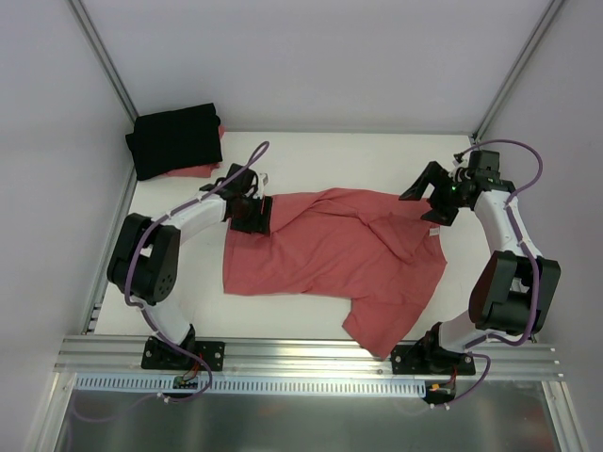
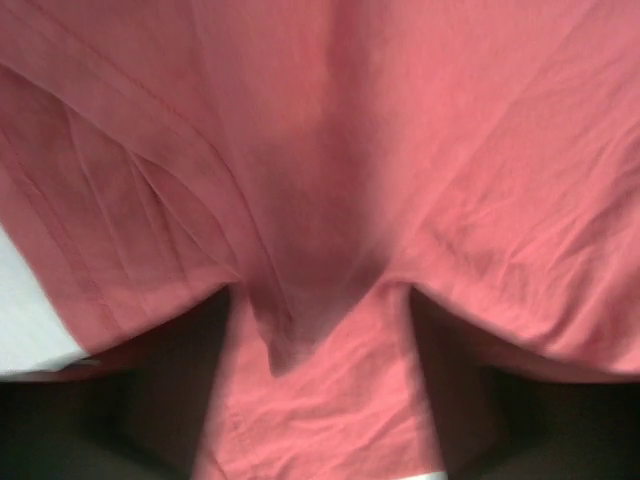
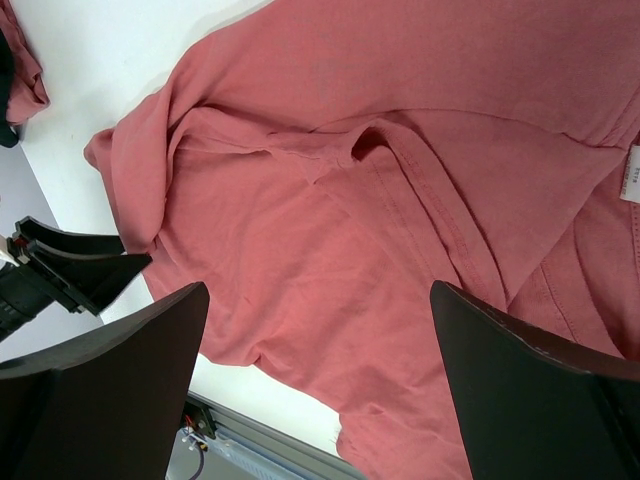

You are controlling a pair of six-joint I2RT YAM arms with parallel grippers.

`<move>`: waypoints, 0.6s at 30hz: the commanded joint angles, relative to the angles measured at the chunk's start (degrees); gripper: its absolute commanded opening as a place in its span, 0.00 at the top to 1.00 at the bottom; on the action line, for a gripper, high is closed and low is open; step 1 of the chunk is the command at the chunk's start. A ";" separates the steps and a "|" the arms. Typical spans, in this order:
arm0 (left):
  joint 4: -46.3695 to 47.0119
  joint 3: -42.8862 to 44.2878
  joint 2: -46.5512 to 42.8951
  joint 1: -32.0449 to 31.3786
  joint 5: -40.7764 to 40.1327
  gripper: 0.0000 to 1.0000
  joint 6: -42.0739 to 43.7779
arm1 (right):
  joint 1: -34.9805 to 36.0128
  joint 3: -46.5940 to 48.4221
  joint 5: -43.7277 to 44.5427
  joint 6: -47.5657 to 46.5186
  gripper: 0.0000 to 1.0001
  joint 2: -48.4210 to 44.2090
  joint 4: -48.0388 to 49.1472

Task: Fold and stack the t-shirts
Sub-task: Grap the side of the flattened tshirt furthest away from the robot with both arms

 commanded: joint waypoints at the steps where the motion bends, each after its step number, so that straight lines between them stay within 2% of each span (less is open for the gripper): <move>1: 1.59 3.00 1.25 -0.48 -3.08 0.45 2.55 | 0.27 0.97 -1.33 0.51 0.01 -2.12 -0.38; 3: 1.07 3.61 1.96 -0.65 -3.95 0.73 2.63 | 0.27 1.49 -1.16 0.42 0.01 -1.68 -0.74; 4: 0.98 3.62 2.13 -0.65 -4.13 0.99 2.63 | 0.27 1.76 -1.16 0.42 0.00 -1.59 -0.82; 11: -1.65 6.51 2.05 -0.74 -7.56 1.00 4.39 | 0.27 2.02 -0.98 0.51 0.01 -1.24 -0.74; 18: -5.96 22.13 5.03 -0.74 -13.97 1.00 6.67 | 0.27 1.67 -1.16 0.60 0.01 -1.07 -0.82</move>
